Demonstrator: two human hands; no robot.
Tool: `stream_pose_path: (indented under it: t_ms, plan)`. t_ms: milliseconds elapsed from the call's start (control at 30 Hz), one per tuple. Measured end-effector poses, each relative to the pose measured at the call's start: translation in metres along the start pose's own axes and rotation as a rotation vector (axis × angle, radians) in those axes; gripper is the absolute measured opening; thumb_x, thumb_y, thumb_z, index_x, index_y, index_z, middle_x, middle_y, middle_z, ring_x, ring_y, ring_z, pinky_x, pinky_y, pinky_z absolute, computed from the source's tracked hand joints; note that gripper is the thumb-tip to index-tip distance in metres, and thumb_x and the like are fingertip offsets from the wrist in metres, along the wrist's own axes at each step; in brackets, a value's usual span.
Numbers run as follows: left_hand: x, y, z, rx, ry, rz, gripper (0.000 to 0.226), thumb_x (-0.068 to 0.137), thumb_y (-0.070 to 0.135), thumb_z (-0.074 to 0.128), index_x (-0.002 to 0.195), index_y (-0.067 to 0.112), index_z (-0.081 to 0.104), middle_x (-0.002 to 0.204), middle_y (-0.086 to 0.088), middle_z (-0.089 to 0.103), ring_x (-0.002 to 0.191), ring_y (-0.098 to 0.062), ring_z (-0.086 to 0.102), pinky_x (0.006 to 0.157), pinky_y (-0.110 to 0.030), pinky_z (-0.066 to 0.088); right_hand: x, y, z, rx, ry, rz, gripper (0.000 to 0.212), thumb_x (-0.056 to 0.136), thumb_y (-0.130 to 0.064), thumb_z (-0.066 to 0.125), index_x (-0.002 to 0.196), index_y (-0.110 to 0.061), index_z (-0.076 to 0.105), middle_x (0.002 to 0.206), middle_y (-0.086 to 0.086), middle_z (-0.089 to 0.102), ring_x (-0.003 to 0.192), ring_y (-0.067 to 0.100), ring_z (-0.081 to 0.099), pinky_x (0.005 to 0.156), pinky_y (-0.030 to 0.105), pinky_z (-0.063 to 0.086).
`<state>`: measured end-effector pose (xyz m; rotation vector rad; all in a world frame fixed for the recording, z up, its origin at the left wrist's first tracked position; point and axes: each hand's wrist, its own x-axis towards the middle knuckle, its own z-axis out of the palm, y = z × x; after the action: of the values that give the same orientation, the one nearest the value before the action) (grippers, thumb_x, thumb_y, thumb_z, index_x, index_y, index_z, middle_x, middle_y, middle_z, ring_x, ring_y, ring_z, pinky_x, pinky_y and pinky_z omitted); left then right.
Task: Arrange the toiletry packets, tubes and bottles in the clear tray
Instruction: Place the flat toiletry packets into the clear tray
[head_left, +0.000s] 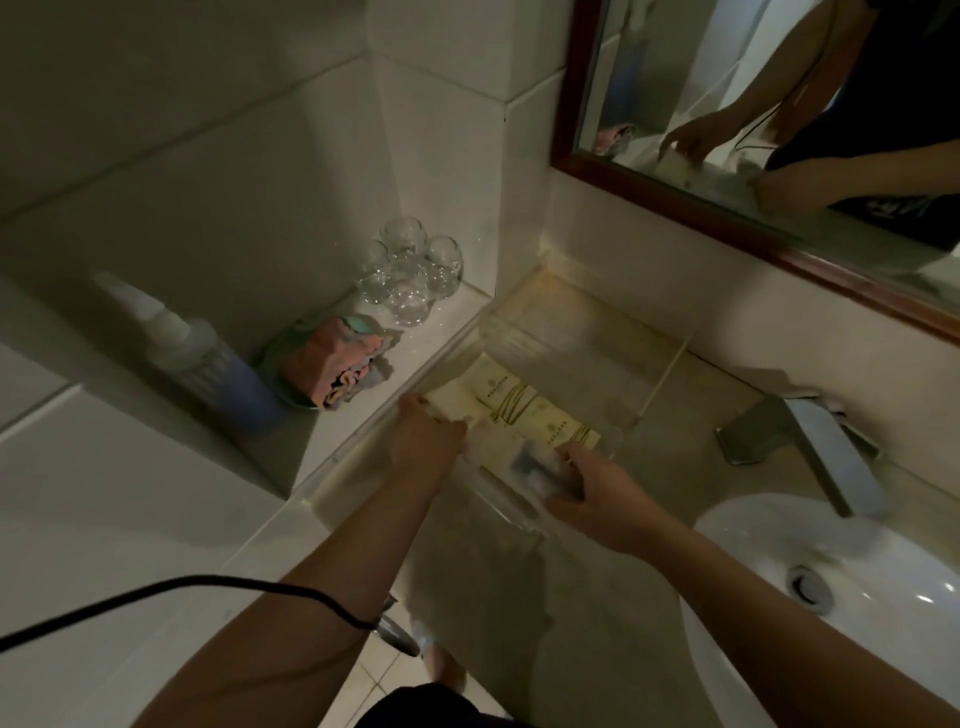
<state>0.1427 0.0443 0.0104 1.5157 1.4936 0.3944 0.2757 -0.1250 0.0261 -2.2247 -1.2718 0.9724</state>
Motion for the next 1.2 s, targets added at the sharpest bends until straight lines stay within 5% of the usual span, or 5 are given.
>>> stream_pose_path:
  t_ms: [133,300,633,933,1200]
  plan:
    - [0.006,0.000,0.009,0.166,-0.002,0.000,0.046,0.081,0.025,0.068,0.119,0.013,0.045,0.093,0.004,0.052,0.086,-0.021,0.057,0.066,-0.028,0.037,0.018,0.000,-0.002,0.013,-0.008,0.056,0.029,0.087,-0.028,0.062,0.112,-0.027,0.047,0.091,-0.007,0.058,0.078,0.010,0.058,0.066,0.027,0.048]
    - [0.013,-0.015,0.019,0.325,0.085,0.023,0.046,0.080,0.034,0.066,0.117,0.017,0.045,0.107,-0.006,0.067,0.093,-0.029,0.064,0.066,-0.032,0.044,0.048,-0.011,-0.002,0.009,-0.024,0.107,0.027,0.088,-0.030,0.062,0.109,-0.029,0.046,0.085,-0.013,0.055,0.073,0.003,0.055,0.055,0.020,0.039]
    - [0.007,-0.039,0.029,0.594,0.218,0.242,0.063,0.067,0.022,0.070,0.126,0.015,0.049,0.120,-0.017,0.054,0.107,-0.035,0.049,0.083,-0.043,0.039,0.090,-0.024,0.015,-0.018,-0.121,0.144,0.045,0.084,-0.026,0.067,0.123,-0.022,0.046,0.100,0.000,0.063,0.087,0.020,0.063,0.073,0.036,0.054]
    - [0.016,-0.045,0.014,0.585,-0.089,0.636,0.050,0.074,0.013,0.055,0.123,0.025,0.057,0.123,-0.002,0.060,0.117,-0.024,0.050,0.100,-0.040,0.039,0.082,-0.018,0.025,-0.202,0.068,0.056,0.046,0.085,-0.027,0.062,0.128,-0.023,0.050,0.122,0.000,0.057,0.108,0.021,0.059,0.087,0.033,0.050]
    - [0.018,-0.045,0.015,0.691,-0.159,0.662,0.045,0.074,0.024,0.047,0.113,0.018,0.066,0.109,-0.007,0.069,0.100,-0.029,0.062,0.087,-0.038,0.045,0.068,-0.009,0.040,-0.303,0.119,0.012,0.016,0.090,-0.038,0.052,0.087,-0.024,0.060,0.083,-0.004,0.054,0.076,0.016,0.052,0.060,0.030,0.040]
